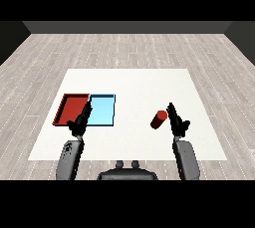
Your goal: Pick the red can and put it in the red box
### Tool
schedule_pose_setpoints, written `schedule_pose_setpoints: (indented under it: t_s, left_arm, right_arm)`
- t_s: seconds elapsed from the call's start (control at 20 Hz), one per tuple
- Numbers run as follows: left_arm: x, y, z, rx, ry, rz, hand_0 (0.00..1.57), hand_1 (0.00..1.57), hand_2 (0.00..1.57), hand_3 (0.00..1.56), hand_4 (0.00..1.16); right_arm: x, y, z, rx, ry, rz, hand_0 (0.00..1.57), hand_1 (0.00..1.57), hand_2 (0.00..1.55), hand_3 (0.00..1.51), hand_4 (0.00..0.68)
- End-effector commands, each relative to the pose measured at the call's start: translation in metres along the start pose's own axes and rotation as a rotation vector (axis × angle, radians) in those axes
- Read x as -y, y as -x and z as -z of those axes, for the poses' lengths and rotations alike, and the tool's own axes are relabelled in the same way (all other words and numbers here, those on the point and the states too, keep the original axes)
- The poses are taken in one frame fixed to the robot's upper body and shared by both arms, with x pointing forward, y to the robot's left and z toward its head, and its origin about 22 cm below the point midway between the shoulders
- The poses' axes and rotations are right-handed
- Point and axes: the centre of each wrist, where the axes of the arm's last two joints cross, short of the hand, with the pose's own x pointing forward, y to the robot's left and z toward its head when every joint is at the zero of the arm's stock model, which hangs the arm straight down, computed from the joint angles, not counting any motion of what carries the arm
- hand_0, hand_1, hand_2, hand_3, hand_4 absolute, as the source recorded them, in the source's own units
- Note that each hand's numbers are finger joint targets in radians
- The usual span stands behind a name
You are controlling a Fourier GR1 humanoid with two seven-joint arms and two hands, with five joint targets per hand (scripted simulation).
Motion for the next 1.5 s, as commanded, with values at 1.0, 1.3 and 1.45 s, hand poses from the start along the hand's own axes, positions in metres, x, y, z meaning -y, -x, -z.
schedule_pose_setpoints:
  t_s: [1.0,1.3,1.45]
  left_arm:
    - [-0.014,0.013,-0.018,0.334,-0.120,-0.036,0.00,0.00,0.00,0.00,0.00]
    - [-0.029,-0.003,-0.008,0.351,-0.120,-0.033,0.00,0.00,0.00,0.00,0.00]
    - [-0.014,0.000,-0.004,0.320,-0.122,-0.019,0.00,0.00,0.00,0.00,0.00]
  right_arm:
    - [0.096,0.006,-0.042,0.234,-0.089,0.092,0.00,0.00,0.00,0.00,0.000]
    - [0.096,0.025,-0.020,0.226,-0.075,0.106,0.00,0.00,0.00,0.00,0.000]
    - [0.097,0.009,-0.027,0.220,-0.072,0.116,0.00,0.00,0.00,0.00,0.000]
